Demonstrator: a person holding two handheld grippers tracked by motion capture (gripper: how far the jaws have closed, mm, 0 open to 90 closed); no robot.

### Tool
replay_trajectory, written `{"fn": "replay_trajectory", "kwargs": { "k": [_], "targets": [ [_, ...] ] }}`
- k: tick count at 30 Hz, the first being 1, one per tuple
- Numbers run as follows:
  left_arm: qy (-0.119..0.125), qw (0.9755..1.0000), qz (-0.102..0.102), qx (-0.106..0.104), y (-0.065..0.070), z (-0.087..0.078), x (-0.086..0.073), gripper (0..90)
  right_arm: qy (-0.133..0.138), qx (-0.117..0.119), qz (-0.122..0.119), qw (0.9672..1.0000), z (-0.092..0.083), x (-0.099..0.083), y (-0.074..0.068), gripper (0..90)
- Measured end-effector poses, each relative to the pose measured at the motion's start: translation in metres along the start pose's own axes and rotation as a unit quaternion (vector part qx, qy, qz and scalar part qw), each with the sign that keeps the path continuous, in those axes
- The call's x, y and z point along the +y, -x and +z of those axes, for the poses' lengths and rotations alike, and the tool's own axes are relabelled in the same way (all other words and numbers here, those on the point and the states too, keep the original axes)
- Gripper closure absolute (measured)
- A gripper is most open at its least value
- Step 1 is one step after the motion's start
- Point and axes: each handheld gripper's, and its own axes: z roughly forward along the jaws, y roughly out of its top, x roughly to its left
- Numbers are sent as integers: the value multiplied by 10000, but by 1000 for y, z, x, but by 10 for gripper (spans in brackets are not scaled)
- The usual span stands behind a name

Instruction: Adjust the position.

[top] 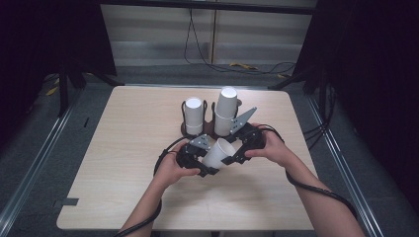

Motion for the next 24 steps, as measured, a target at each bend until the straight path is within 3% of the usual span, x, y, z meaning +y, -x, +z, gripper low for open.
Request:
{"fn": "replay_trajectory", "kwargs": {
  "k": [13,24],
  "targets": [
    [-89,9999,-62,21,-1,0,1,326,27,-40,-178,9998,-4,3,-4,210],
    [-186,9996,-200,124,-2,-1,0,226,-49,-116,-238,9996,-5,4,-4,216]
  ]
}}
